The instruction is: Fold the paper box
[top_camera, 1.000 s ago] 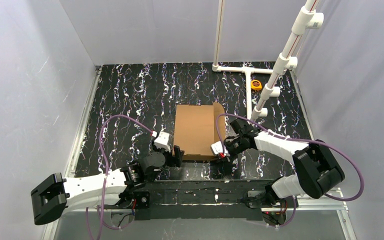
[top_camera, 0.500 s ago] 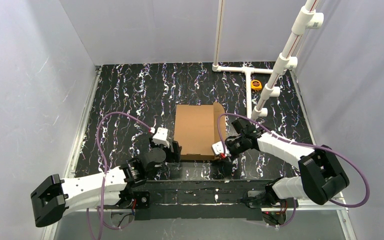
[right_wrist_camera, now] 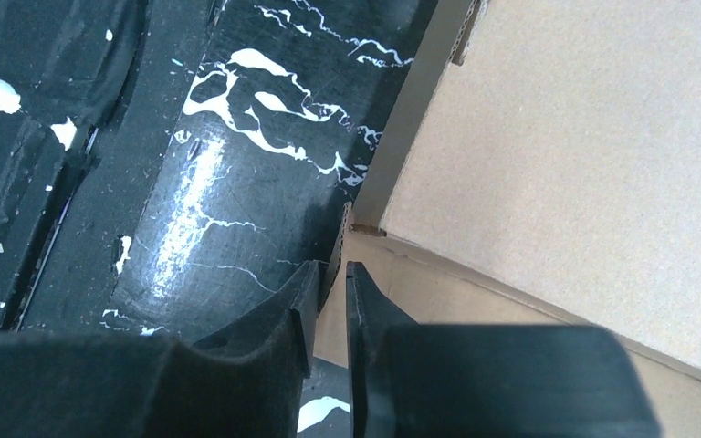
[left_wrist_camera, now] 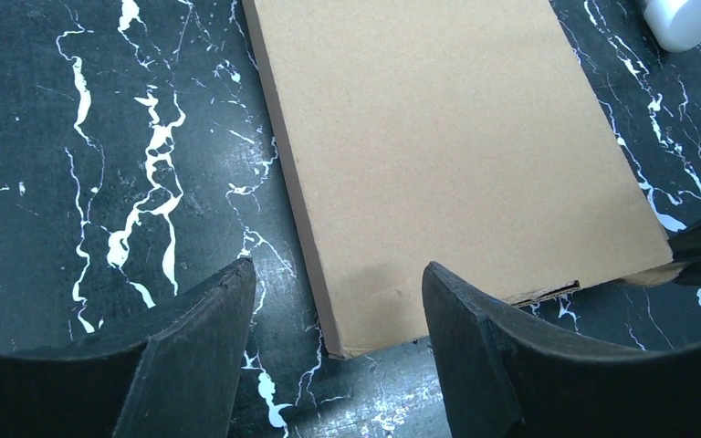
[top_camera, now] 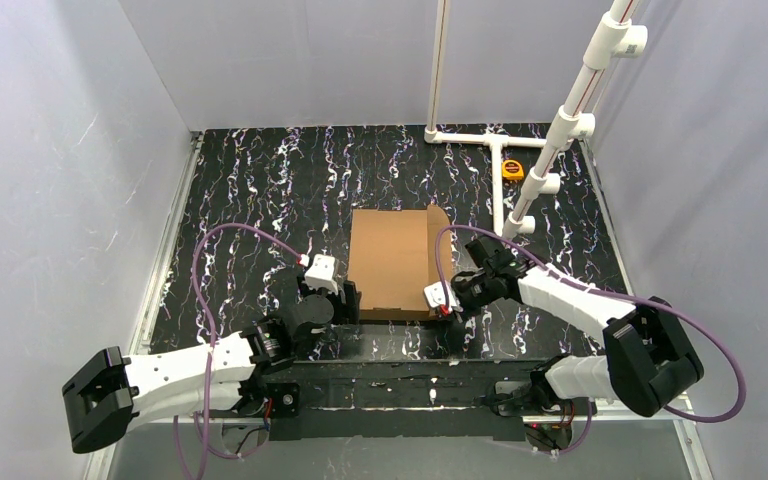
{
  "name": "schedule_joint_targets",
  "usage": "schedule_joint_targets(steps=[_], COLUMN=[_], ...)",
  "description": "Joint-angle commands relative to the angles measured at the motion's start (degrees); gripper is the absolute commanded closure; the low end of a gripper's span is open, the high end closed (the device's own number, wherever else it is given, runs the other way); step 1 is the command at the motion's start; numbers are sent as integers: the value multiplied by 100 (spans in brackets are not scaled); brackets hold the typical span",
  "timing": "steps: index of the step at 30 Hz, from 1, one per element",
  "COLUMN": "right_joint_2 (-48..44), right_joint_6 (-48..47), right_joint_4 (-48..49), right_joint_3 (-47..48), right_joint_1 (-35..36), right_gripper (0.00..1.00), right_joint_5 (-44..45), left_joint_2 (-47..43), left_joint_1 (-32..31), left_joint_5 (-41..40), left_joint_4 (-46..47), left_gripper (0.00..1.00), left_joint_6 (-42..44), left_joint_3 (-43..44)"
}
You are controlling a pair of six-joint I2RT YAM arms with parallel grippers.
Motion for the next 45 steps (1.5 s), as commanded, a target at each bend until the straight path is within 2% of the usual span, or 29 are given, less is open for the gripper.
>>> schedule_joint_targets(steps=[1,6,21,26,37,39,45], right_joint_2=[-198,-269,-196,-98,73,61,38], right_joint_6=[42,-34,182,174,319,373,377], right_joint_4=[-240,-302,-251,-351,-200,-173,-185], right_joint_3=[61,-16,-56,-28,-12,-5,6], right_joint_1=[-16,-27,-16,-14,98,98,98], right_gripper=[75,75,72,68,70,72,78], right_joint_5=[164,312,-94,-197,-15,4,-29], left_joint_2=[-8,-63,-232,-212,-262,-280,-454], left_joint_1=[64,78,78,81,78,83,78], left_joint_5=[-345,-373,-369,-334,-247,-207,-129], left_joint_4=[-105,-123,-167,-167,-171,-168,-167], left_gripper=[35,37,38,39,37,36,21], left_joint_6=[35,-17,-172,-225,-420,-464,-595], left_joint_3=[195,152,84,94,33,9,-70])
